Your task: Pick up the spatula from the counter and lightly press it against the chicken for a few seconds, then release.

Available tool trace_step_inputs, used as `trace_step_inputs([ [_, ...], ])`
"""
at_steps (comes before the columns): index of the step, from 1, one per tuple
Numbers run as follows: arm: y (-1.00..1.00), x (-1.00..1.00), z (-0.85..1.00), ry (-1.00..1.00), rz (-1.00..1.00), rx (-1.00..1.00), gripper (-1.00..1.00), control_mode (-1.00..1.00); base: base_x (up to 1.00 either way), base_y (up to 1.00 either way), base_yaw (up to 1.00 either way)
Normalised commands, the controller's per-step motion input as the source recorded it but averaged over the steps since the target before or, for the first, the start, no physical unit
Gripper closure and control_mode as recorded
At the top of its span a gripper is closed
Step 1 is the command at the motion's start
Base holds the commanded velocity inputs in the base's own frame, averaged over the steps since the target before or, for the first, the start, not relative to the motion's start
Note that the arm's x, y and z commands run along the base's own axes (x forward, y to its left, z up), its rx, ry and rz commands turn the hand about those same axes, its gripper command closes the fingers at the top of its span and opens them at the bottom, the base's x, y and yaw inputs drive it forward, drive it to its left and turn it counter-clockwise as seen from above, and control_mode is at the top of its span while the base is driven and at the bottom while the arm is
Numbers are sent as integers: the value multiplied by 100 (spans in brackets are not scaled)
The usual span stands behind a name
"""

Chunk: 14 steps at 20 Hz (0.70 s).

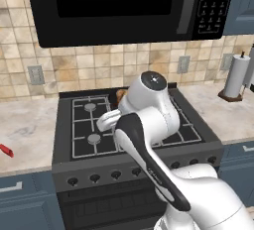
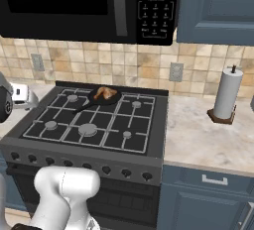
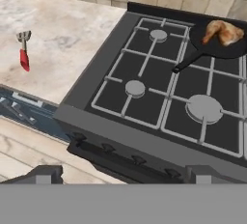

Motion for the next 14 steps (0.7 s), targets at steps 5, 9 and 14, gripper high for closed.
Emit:
trace_step_inputs([
  [5,34,0,-1,-1,6,0,-100,-100,0,0,0],
  [9,34,0,0,-1,6,0,-100,-100,0,0,0],
  [14,32,-11,-8,0,4,0,-100,-100,0,0,0],
])
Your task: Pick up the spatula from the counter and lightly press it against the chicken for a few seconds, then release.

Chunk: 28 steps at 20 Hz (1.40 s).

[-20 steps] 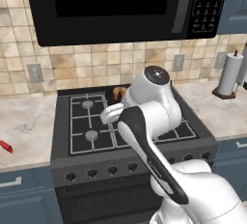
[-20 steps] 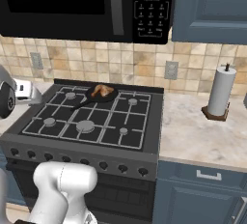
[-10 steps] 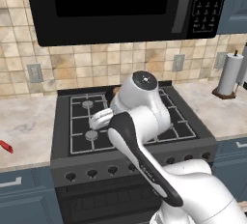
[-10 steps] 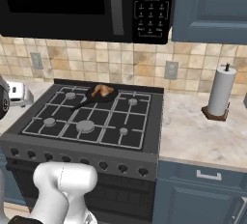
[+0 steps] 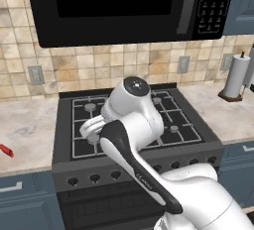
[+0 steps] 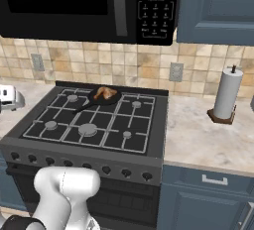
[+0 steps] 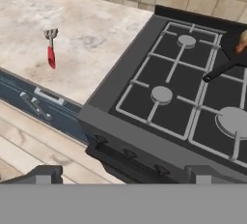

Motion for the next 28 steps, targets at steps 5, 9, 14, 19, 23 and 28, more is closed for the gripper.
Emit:
trace_step_inputs([
  [5,29,-23,-12,0,1,0,-100,-100,0,0,0],
  [9,25,-19,-7,-1,4,0,-100,-100,0,0,0],
  [14,32,-8,-4,-3,5,0,-100,-100,0,0,0],
  [19,32,-1,-8,0,3,0,-100,-100,0,0,0],
  [23,34,0,-5,0,3,0,-100,-100,0,0,0],
  [28,35,0,-3,0,4,0,-100,-100,0,0,0],
])
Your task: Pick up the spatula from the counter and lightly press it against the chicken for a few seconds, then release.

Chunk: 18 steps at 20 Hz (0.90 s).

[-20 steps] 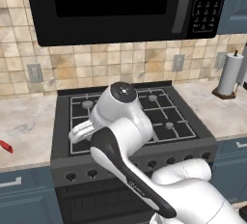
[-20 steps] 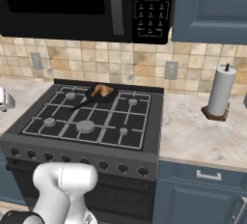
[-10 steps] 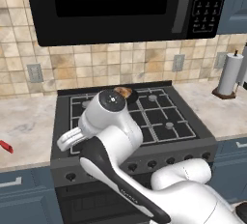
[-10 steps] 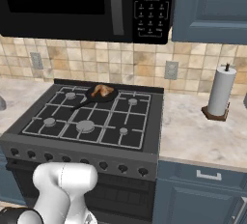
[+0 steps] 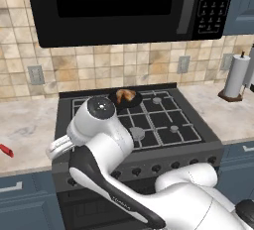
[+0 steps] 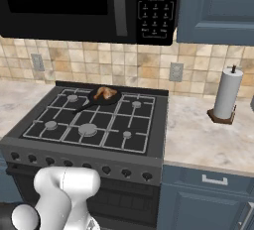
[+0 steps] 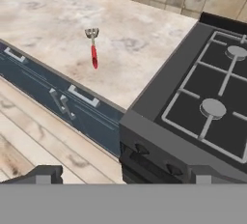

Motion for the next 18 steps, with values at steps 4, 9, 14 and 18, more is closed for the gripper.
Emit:
trace_step_inputs([
  [4,26,0,0,0,4,0,-100,-100,0,0,0],
  [9,17,0,-4,0,3,0,-100,-100,0,0,0],
  [14,15,0,-14,0,3,0,-100,-100,0,0,0],
  [18,15,11,-18,0,2,0,-100,-100,0,0,0],
])
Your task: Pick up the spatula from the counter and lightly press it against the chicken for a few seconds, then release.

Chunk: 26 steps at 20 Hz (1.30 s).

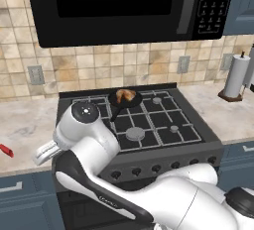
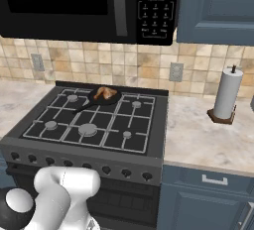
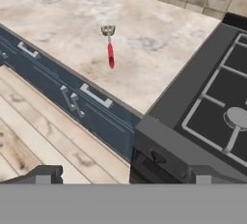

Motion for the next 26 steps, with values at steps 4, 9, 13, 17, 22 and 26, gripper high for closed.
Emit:
trace_step_inputs([
  [4,18,15,-8,0,2,0,-100,-100,0,0,0],
  [9,18,14,-1,0,1,1,-100,-100,0,0,0],
  [13,21,13,-1,0,0,1,-100,-100,0,0,0],
  [17,17,13,-3,0,0,0,-100,-100,0,0,0],
  [22,17,20,-3,0,0,0,-100,-100,0,0,0],
  [26,21,26,-6,0,0,0,-100,-100,0,0,0],
])
